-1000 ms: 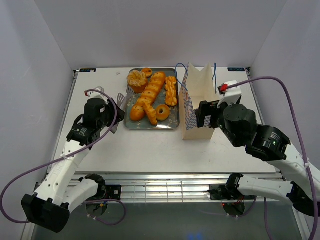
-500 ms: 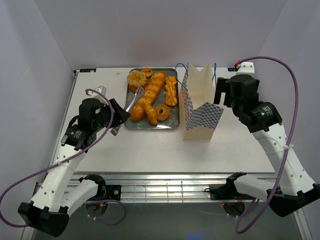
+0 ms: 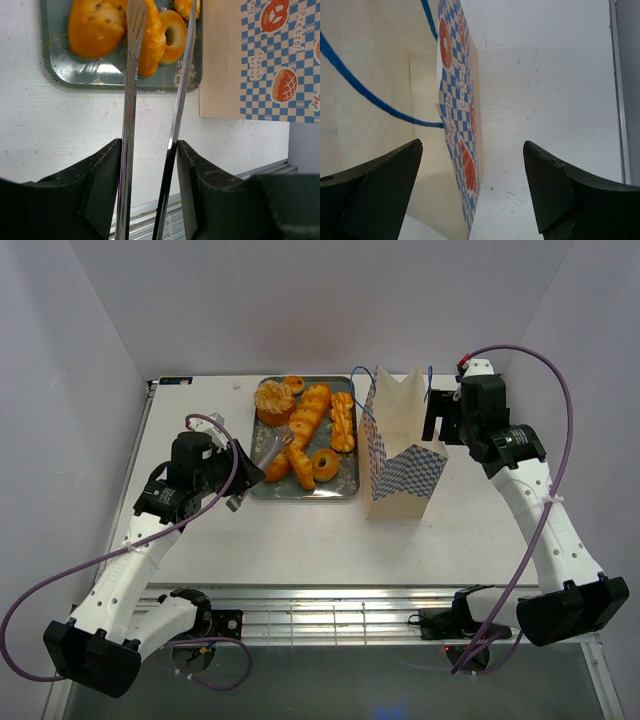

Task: Place the fake bread into the paper bag
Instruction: Pick up the clamp at the center of the board, then pick up the fake bread from the plate.

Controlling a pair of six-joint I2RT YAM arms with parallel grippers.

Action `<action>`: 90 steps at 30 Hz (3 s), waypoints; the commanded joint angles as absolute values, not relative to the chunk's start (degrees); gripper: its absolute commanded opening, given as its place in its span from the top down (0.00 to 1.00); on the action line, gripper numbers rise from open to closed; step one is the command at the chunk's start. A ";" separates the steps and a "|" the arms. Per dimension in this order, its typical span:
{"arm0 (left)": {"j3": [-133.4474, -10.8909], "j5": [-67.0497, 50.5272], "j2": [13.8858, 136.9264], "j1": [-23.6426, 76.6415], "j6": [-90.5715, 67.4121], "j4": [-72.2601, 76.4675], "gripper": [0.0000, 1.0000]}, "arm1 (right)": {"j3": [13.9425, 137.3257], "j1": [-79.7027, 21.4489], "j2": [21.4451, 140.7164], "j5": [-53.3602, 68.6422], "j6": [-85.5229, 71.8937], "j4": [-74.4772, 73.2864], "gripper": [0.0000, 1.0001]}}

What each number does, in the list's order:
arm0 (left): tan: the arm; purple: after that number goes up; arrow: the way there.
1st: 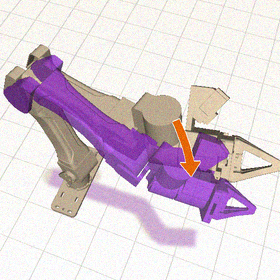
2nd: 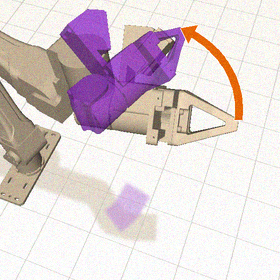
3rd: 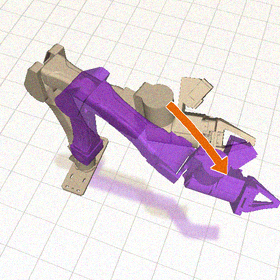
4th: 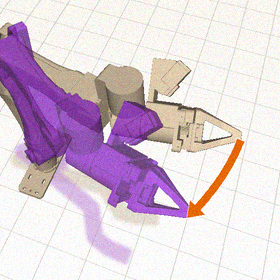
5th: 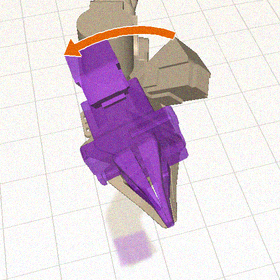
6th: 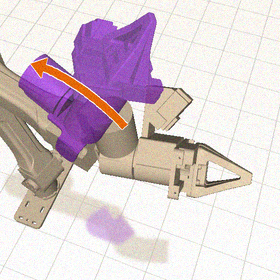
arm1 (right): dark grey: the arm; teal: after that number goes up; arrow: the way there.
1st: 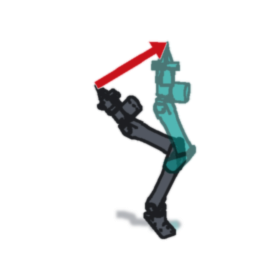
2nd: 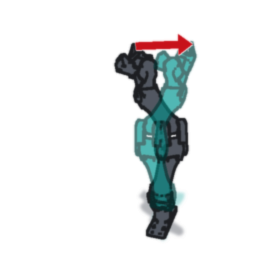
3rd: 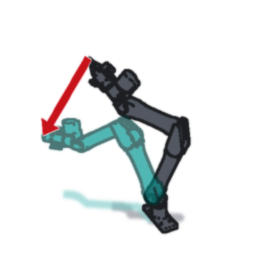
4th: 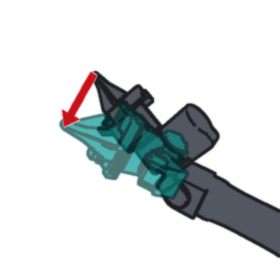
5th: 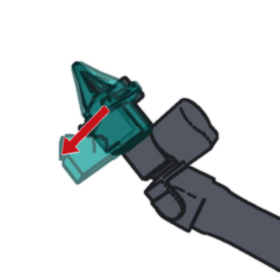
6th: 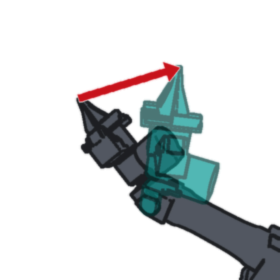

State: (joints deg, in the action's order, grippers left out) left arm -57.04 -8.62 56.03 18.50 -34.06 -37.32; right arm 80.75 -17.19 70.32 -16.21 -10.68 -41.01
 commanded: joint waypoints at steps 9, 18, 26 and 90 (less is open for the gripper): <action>-56.69 -8.53 57.39 20.12 -35.41 -37.62 0.44 | 84.11 -11.87 75.94 -4.31 -8.35 -34.72 0.19; -54.49 -0.98 59.15 28.82 -38.67 -39.20 0.45 | 81.22 -11.87 73.57 -0.53 -8.96 -32.26 0.19; -58.27 7.99 63.89 36.29 -40.34 -41.66 0.45 | 80.25 -11.87 72.16 -0.62 -8.79 -31.82 0.18; -83.67 -15.72 55.54 36.65 -42.36 -29.54 1.00 | 80.07 -11.87 71.46 -2.37 -10.72 -30.85 0.46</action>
